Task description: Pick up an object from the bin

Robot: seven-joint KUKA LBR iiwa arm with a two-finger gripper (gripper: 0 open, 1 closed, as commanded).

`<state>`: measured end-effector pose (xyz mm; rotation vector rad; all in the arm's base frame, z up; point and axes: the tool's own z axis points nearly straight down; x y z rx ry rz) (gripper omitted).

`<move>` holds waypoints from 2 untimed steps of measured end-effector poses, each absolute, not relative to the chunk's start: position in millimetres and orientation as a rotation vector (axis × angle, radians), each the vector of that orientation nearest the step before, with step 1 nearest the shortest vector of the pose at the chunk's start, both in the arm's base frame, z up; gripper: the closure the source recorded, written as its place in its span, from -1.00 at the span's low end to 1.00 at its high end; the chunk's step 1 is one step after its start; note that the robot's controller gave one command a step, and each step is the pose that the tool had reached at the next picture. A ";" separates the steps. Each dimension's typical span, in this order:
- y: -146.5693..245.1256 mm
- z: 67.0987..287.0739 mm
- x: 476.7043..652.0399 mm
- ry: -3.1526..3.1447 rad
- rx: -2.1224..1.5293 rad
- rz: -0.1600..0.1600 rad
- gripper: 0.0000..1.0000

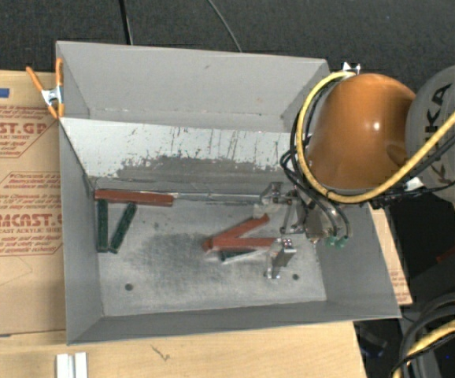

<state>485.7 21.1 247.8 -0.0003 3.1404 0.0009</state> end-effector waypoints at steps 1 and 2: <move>16.3 193.8 496.3 3.133 0.142 0.002 -1.00; 18.2 119.2 515.1 3.123 0.285 0.003 -1.00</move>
Offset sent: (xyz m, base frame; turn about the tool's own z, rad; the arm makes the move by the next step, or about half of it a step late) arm 0.0345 -0.0028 -0.1493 0.2031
